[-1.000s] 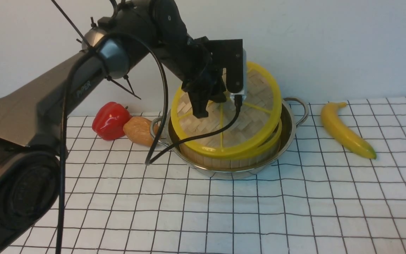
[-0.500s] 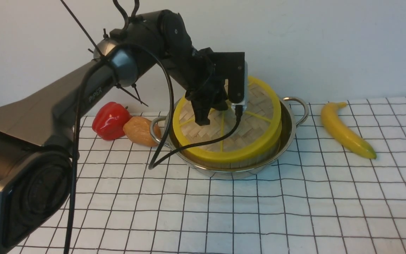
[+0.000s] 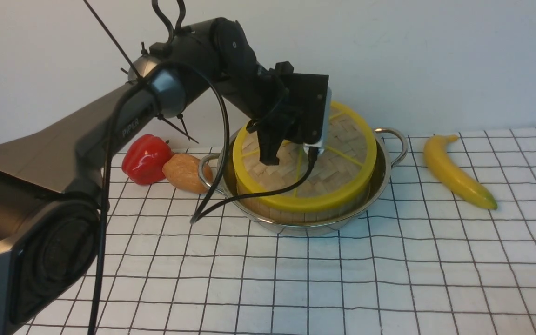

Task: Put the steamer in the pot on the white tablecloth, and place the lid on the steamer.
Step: 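Place the yellow bamboo steamer lid onto the steamer in the pot with the left gripper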

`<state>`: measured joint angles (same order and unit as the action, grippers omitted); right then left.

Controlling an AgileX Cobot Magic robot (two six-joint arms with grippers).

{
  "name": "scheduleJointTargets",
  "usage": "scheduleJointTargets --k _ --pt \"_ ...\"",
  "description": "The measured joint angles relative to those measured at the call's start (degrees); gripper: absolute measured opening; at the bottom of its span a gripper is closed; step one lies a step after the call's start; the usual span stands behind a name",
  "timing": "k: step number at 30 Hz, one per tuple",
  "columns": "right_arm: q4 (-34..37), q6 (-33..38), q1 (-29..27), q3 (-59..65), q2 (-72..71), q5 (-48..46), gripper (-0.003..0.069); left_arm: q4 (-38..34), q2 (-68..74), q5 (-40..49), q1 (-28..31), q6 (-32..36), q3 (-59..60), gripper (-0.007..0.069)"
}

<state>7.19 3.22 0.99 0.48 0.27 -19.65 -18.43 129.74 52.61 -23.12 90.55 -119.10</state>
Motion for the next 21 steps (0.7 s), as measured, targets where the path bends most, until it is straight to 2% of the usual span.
scheduleJointTargets --k 6,13,21 --pt "0.0 0.0 0.0 0.0 0.0 0.0 0.024 -0.1 1.4 -4.6 0.0 0.7 0.0 0.018" --pt "0.0 0.0 0.0 0.0 0.0 0.0 0.024 -0.6 2.1 -7.0 0.0 0.9 0.0 0.0303" --pt "0.0 0.0 0.0 0.0 0.0 0.0 0.024 -0.9 2.4 -7.5 0.0 -4.3 0.0 0.0316"
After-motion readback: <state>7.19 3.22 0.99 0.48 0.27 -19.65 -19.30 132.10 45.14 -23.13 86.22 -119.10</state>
